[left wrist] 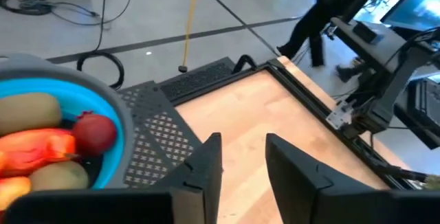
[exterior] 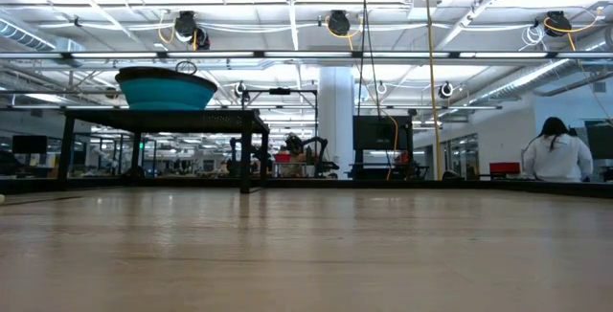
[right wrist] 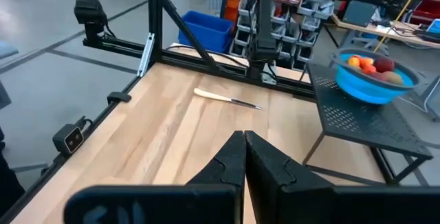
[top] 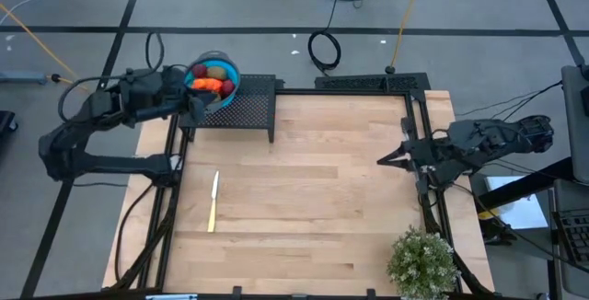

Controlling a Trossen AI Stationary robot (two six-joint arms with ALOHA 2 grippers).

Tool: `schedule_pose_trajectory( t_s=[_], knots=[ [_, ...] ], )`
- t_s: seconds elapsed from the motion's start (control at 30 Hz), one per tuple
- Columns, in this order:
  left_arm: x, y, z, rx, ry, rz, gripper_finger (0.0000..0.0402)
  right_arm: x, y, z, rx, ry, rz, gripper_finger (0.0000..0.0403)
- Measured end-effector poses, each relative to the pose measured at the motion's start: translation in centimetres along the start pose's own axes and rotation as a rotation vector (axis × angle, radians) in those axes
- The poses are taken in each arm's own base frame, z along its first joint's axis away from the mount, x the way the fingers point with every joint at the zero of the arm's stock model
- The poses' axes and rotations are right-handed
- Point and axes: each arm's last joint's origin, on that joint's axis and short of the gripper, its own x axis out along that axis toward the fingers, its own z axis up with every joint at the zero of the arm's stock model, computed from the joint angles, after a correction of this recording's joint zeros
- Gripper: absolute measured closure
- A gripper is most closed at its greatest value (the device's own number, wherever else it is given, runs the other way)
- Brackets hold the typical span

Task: Pick & Place Fruit
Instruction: Put the yellow table knife on the shelf

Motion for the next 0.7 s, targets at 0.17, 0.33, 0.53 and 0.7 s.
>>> schedule_pose_trajectory(
  t_s=[0.17,0.33,0.53,0.7],
  knots=[
    [0.5,-1.4,-0.7,0.001,0.004,0.002,0.031,-1.9,-0.2,-0.3,0.011,-0.026,-0.001,0.0403],
    [1.3,-2.9,-1.5,-0.005,0.031,-0.006,0.0321,-2.7,-0.1,-2.0,0.045,-0.047,-0.002,0.0403],
    [2.5,-4.9,-2.4,-0.017,0.054,-0.034,0.0333,-2.3,0.3,-5.1,0.068,-0.121,-0.007,0.0403],
    [3.2,-6.6,-2.9,-0.013,0.042,-0.091,0.0357,-1.9,0.7,-7.6,0.091,-0.149,-0.008,0.0403]
  ],
)
